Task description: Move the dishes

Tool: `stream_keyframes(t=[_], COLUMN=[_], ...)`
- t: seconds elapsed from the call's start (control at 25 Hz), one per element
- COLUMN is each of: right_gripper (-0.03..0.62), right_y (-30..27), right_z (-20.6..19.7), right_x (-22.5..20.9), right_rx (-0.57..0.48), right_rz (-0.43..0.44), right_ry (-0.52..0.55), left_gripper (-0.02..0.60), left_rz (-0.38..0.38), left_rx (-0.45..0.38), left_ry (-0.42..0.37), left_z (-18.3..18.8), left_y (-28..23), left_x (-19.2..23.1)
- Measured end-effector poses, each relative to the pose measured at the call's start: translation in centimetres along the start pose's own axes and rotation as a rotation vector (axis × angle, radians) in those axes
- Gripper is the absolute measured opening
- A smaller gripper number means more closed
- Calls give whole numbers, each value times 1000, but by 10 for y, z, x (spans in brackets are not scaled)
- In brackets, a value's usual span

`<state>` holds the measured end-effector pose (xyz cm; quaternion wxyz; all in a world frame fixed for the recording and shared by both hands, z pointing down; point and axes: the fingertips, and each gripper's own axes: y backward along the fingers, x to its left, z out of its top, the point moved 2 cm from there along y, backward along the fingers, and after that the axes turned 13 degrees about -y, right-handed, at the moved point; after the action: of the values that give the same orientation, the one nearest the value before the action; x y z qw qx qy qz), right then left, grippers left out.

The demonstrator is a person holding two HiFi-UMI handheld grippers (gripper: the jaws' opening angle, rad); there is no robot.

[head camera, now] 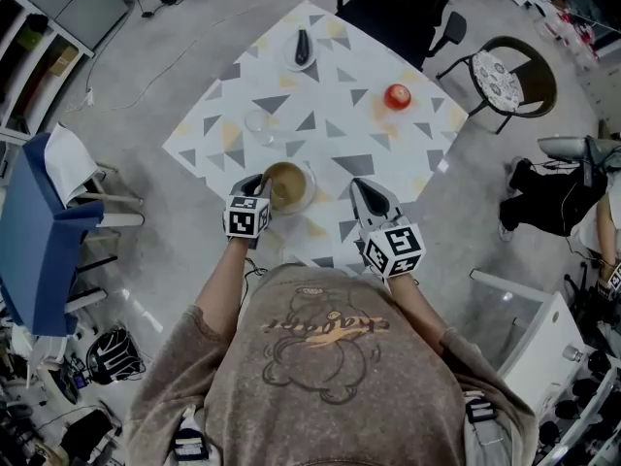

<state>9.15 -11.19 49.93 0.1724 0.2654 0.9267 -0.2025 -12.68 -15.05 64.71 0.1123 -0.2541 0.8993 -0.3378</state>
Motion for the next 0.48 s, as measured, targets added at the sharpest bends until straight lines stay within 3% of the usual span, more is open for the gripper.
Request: stream_keyframes(t=[0.48], right_gripper=[5], right_y=[0], right_z=[-2], right_x=[-1], right_rx=[1], right_rz=[-1], right_ry=[-3], left_gripper=[37], left_rz=[8], left_rx=[-4], left_ry=[19], left_z=[4], left_y=[1], left_x=[4])
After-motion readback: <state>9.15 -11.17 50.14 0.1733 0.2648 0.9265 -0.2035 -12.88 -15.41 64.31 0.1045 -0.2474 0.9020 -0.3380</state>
